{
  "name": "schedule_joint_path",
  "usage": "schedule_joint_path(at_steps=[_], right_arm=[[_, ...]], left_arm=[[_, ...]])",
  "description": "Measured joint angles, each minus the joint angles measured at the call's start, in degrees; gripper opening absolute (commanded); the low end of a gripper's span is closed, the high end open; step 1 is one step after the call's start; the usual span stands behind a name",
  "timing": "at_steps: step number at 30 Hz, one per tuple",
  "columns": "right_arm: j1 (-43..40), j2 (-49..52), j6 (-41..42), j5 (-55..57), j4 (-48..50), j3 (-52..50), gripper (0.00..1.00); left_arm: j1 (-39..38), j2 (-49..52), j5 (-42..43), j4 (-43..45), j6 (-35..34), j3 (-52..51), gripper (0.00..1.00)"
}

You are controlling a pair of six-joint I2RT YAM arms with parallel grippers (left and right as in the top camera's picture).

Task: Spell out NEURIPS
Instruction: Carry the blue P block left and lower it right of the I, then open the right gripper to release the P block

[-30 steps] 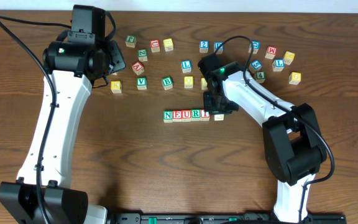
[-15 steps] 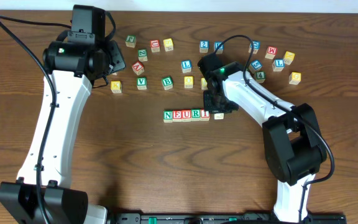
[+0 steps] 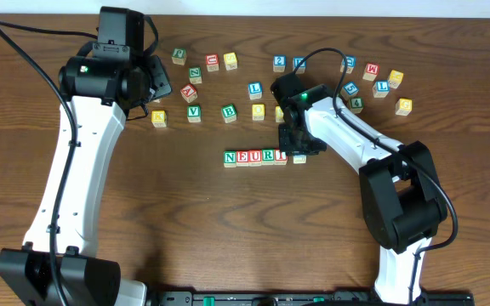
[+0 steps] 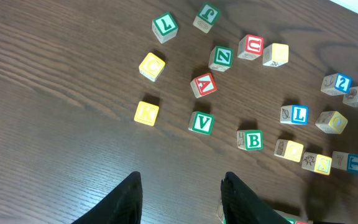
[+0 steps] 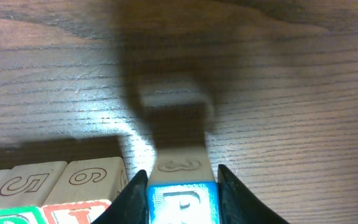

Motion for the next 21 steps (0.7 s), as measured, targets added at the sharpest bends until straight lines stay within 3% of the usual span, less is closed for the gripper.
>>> schedule_joint_path(at_steps=[7, 21], right_arm=[[0.0, 0.0, 0.0, 0.0, -0.07, 0.0, 0.34], [-0.46, 0.0, 0.09, -0.02, -3.06, 3.32, 0.27]], left_arm=[[0.0, 0.0, 0.0, 0.0, 0.0, 0.0, 0.41], [0.0, 0.0, 0.0, 0.02, 0.0, 0.0, 0.41]])
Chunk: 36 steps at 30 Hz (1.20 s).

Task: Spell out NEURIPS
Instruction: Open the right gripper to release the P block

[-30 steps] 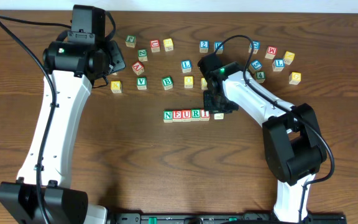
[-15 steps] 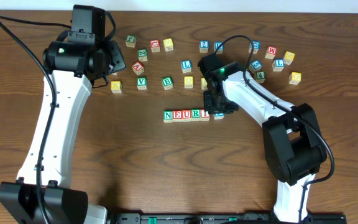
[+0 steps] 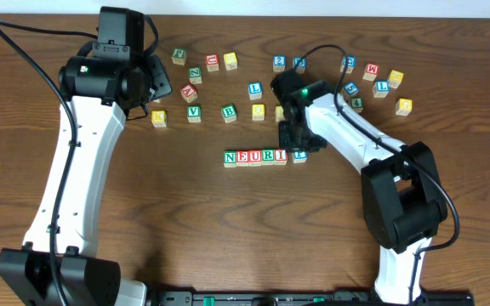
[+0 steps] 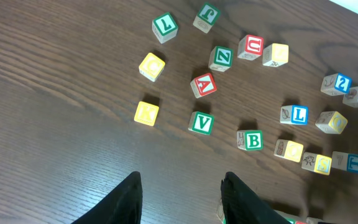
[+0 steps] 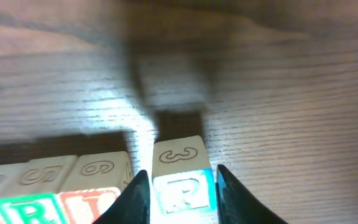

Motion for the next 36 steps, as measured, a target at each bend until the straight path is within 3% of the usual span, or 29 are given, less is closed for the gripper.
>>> schedule_joint_path(at_steps=[19, 36], right_arm=[[-5.31, -8.5, 0.02, -0.02, -4.7, 3.17, 0.3], [-5.75, -8.48, 0.02, -1.97, 7.32, -10.05, 0.29]], left_arm=[[0.0, 0.0, 0.0, 0.02, 0.0, 0.0, 0.41], [0.0, 0.02, 0.0, 0.02, 0.0, 0.0, 0.41]])
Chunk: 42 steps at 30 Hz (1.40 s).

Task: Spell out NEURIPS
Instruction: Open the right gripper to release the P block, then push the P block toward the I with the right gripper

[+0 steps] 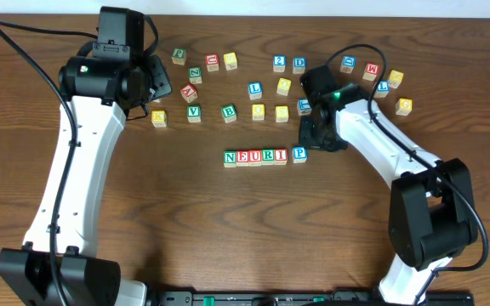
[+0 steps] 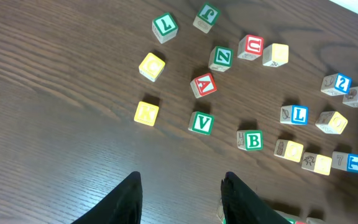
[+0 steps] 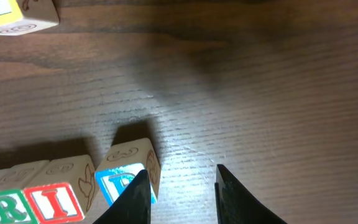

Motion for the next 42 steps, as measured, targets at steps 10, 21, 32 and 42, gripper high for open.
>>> schedule_joint_path(at_steps=[10, 21, 32, 42], right_arm=[[0.0, 0.02, 0.11, -0.31, 3.93, -2.38, 0.29], [0.0, 0.92, 0.26, -0.7, 7.21, -2.38, 0.27], [0.0, 3.58, 0.28, -1.95, 7.93, -2.38, 0.25], [0.0, 3.61, 0.26, -1.97, 7.78, -2.38, 0.24]], left_arm=[[0.0, 0.0, 0.0, 0.0, 0.0, 0.0, 0.41], [0.0, 0.0, 0.0, 0.0, 0.02, 0.0, 0.41], [0.0, 0.0, 0.0, 0.0, 0.0, 0.0, 0.41], [0.0, 0.0, 0.0, 0.0, 0.0, 0.0, 0.41]])
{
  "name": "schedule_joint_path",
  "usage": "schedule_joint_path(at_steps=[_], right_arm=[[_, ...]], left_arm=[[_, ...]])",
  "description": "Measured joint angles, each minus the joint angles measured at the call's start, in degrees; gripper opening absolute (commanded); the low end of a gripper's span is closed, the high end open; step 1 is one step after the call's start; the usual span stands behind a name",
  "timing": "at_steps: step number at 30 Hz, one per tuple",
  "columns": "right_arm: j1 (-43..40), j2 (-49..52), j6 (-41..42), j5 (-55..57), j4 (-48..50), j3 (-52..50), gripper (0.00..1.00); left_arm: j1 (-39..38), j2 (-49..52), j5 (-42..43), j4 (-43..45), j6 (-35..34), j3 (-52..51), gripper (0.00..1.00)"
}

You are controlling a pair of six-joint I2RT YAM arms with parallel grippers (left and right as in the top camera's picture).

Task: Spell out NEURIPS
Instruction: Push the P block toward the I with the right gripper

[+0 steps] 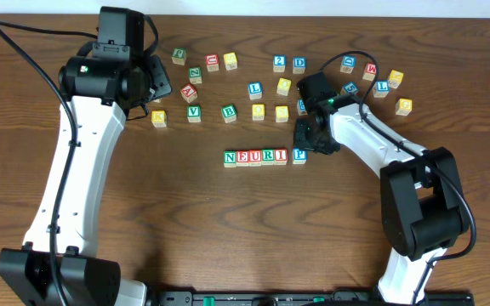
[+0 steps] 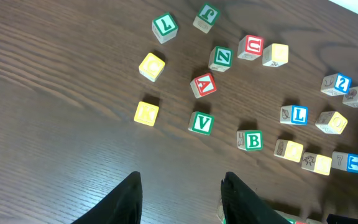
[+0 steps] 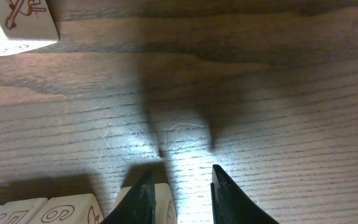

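Note:
The blocks N, E, U, R, I (image 1: 255,157) stand in a row at mid-table. The blue P block (image 1: 299,155) sits just right of the I with a slight gap. My right gripper (image 1: 304,141) hangs open just behind the P. In the right wrist view its left finger stands in front of the P block (image 3: 165,208), and nothing is gripped in the right gripper (image 3: 182,171). My left gripper (image 1: 160,87) is high over the loose blocks at the back left, and the left wrist view shows the left gripper (image 2: 181,175) open and empty.
Several loose letter blocks lie scattered across the back of the table, among them a green V (image 2: 201,122), a green B (image 2: 252,140) and a blue L (image 2: 298,115). A pale picture block (image 3: 17,25) lies beyond the right gripper.
The right gripper has moved a little left and down, from beside the P block's right to right behind it. The P block and the left arm have not moved.
The right gripper was shut on the P block at the right end of NEURI. Then the block rested on the table between its fingers. Then the gripper was open and off to the right, the P left standing. Now it is low behind the P.

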Motion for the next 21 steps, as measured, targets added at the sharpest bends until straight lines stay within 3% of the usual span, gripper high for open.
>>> schedule_joint_path(at_steps=[21], right_arm=[[-4.31, 0.0, 0.02, -3.1, -10.25, 1.9, 0.23]], left_arm=[[0.0, 0.0, 0.0, 0.0, 0.0, 0.0, 0.41]])
